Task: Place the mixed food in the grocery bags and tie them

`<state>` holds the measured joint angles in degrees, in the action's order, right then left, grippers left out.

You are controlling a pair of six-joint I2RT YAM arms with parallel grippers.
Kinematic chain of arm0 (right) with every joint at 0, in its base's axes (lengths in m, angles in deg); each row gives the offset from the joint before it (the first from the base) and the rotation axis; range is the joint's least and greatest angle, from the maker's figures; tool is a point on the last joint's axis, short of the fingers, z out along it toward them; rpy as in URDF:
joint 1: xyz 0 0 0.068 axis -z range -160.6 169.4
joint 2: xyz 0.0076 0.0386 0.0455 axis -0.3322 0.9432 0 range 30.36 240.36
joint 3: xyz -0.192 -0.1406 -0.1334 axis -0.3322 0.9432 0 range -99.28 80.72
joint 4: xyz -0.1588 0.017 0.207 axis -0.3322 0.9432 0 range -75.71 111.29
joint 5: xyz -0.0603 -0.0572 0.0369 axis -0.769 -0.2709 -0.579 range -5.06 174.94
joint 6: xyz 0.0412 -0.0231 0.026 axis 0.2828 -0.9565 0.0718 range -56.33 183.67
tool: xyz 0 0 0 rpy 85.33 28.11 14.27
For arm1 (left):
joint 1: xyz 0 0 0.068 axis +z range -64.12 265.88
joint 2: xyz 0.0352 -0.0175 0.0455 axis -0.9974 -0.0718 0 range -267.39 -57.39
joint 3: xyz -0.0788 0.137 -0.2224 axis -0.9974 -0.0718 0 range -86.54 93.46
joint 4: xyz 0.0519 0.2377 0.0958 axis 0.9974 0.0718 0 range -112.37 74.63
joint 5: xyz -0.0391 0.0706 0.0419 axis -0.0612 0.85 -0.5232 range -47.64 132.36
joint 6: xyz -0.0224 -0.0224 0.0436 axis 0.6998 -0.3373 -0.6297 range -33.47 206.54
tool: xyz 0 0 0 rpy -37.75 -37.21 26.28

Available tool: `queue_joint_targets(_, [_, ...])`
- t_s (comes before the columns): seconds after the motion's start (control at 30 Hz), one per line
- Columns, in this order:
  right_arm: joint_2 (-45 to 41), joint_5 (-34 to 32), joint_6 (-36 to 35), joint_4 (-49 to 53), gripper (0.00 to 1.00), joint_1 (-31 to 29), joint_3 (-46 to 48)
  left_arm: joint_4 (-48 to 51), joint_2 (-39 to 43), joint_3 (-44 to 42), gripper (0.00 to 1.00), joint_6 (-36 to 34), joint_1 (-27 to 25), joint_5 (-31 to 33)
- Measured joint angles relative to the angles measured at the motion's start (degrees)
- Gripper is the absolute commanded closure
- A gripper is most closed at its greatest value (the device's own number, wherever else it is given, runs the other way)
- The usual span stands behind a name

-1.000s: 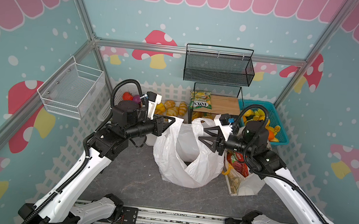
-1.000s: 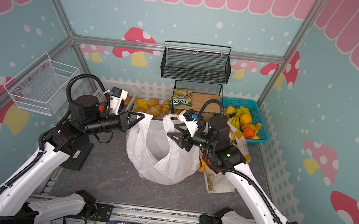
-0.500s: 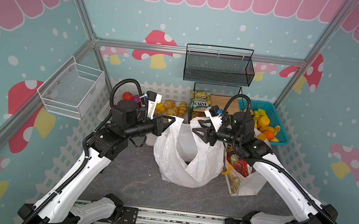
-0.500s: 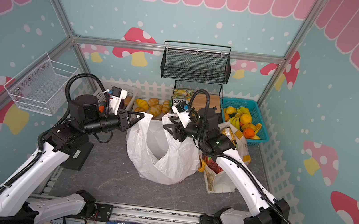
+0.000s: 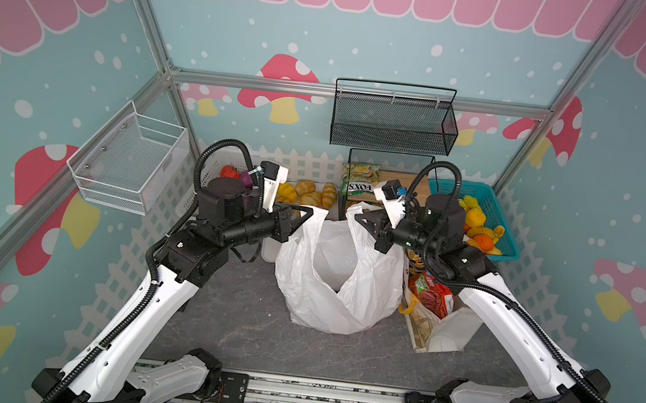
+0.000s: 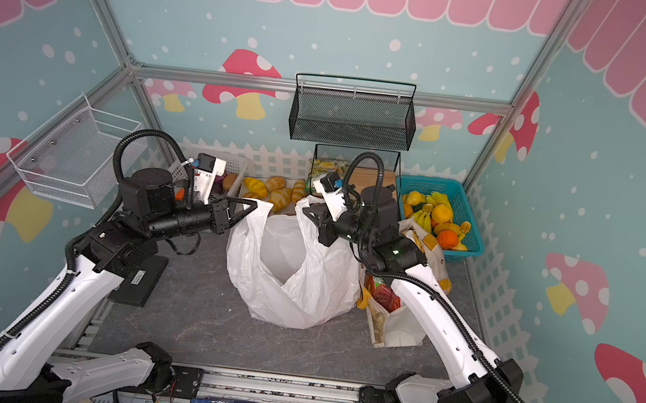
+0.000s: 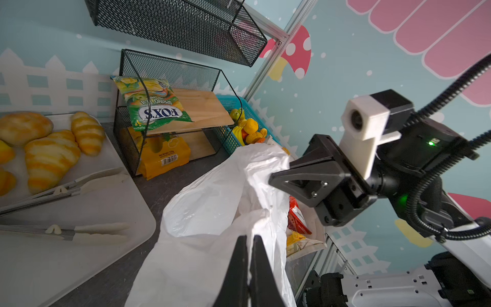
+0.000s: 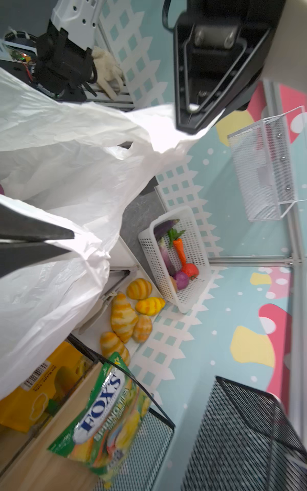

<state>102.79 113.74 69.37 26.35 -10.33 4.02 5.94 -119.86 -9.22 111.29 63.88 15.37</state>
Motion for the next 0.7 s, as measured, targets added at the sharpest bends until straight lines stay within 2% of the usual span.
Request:
queue_joint_targets(0.17, [-10.93, 0.26, 2.82, -5.79, 1.0, 6.54, 1.99, -1.62, 2.43, 0.39, 1.0, 2.47, 6.75, -0.35])
queue_joint_targets(0.33, [-18.16, -1.44, 4.44, -9.64, 1.0, 7.23, 6.01, -6.82, 5.4, -1.22, 1.0, 7.54, 12.81, -2.23])
queue_joint_targets(0.6, [-20.09, -6.27, 6.91, -11.23, 1.0, 7.37, 12.37, -8.57, 5.11, -3.8, 1.0, 10.71, 13.73, -6.47])
queue_joint_targets(0.7, [-19.5, -8.83, 7.45, -11.08, 0.97, 7.37, 13.77, -8.81, 4.87, -3.82, 1.0, 10.93, 13.73, -7.72])
